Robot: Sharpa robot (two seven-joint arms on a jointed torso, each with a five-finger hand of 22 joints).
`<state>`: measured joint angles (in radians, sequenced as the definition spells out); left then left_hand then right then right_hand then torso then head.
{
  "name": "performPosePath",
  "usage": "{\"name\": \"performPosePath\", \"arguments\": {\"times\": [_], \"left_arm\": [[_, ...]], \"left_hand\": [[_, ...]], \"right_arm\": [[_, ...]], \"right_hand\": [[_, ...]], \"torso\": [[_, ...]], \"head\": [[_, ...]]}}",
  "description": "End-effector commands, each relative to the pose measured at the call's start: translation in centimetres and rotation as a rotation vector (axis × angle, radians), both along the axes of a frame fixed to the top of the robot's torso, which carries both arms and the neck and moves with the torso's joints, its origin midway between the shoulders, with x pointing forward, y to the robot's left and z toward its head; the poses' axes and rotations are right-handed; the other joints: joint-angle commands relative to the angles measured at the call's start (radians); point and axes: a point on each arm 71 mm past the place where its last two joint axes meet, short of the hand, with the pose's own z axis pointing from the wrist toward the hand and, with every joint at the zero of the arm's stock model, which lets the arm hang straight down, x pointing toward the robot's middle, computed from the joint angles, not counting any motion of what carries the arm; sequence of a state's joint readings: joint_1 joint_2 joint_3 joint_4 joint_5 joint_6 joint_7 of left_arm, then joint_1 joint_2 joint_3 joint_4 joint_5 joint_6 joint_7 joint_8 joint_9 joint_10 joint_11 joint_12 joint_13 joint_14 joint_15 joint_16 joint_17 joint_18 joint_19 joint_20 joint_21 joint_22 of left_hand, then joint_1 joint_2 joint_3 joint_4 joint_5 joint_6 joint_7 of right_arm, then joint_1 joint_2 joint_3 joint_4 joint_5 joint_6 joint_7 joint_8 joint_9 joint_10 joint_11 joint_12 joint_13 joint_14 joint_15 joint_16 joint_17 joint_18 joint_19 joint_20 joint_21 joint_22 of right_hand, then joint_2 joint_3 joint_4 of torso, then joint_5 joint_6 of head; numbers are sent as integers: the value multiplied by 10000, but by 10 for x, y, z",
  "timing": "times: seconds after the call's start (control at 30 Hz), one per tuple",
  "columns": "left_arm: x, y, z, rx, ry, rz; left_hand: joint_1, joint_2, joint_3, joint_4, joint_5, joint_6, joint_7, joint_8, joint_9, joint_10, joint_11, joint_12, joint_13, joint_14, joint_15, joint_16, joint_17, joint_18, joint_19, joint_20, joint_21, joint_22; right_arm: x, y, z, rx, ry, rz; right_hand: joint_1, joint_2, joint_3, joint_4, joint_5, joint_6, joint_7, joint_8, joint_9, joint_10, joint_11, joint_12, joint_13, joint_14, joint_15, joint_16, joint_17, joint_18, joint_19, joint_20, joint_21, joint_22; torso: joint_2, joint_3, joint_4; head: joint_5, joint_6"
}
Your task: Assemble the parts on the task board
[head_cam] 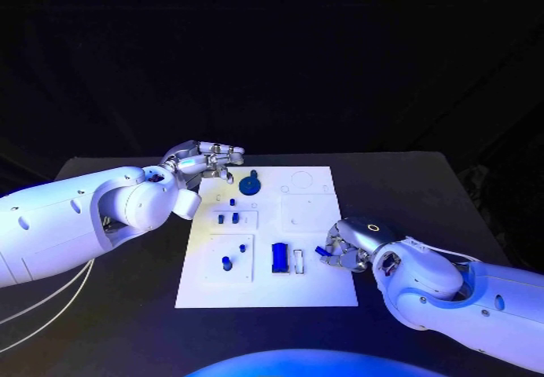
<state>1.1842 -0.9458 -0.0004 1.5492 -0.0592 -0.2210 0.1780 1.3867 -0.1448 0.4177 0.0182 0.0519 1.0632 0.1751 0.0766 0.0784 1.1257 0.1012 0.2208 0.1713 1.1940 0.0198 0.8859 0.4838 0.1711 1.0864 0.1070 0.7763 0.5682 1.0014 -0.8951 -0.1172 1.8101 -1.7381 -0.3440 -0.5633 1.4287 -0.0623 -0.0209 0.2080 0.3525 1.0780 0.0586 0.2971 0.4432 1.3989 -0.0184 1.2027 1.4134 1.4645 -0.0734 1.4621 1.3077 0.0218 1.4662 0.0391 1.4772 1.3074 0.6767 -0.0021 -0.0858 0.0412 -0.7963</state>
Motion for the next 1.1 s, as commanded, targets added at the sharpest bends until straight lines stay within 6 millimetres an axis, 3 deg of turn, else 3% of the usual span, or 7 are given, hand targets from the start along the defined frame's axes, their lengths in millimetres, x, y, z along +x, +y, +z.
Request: {"name": "performPosePath", "arguments": {"times": [0.03, 0.13, 0.4, 0.73, 1.1], "left_arm": [[-1, -3, 1, -113, 4, -207], [-1, -3, 1, -112, 1, -200], [-1, -3, 1, -110, -6, -187], [-1, -3, 1, -116, -15, -192], [-1, -3, 1, -120, -21, -195]], "left_hand": [[-26, 103, -44, 6, -8, -54, -9, 58, -13, -79, -4, 46, 9, -43, 12, -40, -8, 131, 76, 14, -42, -8], [-26, 103, -44, 6, -8, -54, -9, 58, -13, -79, -4, 46, 9, -43, 12, -40, -8, 131, 76, 14, -42, -8], [-30, 112, -46, 11, -8, -56, -8, 59, -14, -84, -4, 49, 9, -43, 13, -40, -11, 131, 78, 15, -47, -11], [-30, 113, -46, 12, -8, -56, -8, 59, -15, -85, -4, 50, 9, -44, 13, -40, -12, 131, 78, 16, -48, -12], [-30, 113, -46, 12, -8, -56, -8, 59, -15, -85, -4, 50, 9, -44, 13, -40, -12, 131, 78, 16, -48, -12]], "right_arm": [[-4, -7, -16, -1212, 662, -302], [-5, -7, -15, -1106, 605, -429], [-7, -8, -6, 64, 1067, -1234], [-9, -2, 10, 1764, 1042, -1715], [-15, 10, 13, 2942, 1572, -1787]], "right_hand": [[269, 6, 271, -18, 732, -32, -21, -69, 33, -88, 1, -75, -1222, 675, -62, -31, 751, -18, 654, -66, -17, 2369], [354, -96, 613, -15, 1315, -8, -36, -97, 83, -91, -14, -99, -1228, 675, -71, -35, 754, -20, 659, -73, -8, 2373], [267, -267, 1349, 136, 1801, 3, -64, -102, 218, -17, -44, -42, -1177, 699, -94, 17, 847, -47, 715, -92, 122, 2409], [-9, -499, 1835, 295, 1863, 10, -80, -68, 365, 59, -49, 27, -1122, 709, -103, 41, 888, -60, 742, -100, 185, 2426], [-351, -651, 2086, 475, 1834, 34, -99, -29, 486, 135, -63, 114, -1056, 726, -113, 84, 959, -74, 771, -108, 254, 2444]], "torso": [[13, -10, 15], [12, -12, 24], [27, -22, 36], [46, -33, 65], [52, -40, 75]], "head": [[1, 21], [-1, 21], [-9, 39], [-37, 43], [-53, 10]]}}
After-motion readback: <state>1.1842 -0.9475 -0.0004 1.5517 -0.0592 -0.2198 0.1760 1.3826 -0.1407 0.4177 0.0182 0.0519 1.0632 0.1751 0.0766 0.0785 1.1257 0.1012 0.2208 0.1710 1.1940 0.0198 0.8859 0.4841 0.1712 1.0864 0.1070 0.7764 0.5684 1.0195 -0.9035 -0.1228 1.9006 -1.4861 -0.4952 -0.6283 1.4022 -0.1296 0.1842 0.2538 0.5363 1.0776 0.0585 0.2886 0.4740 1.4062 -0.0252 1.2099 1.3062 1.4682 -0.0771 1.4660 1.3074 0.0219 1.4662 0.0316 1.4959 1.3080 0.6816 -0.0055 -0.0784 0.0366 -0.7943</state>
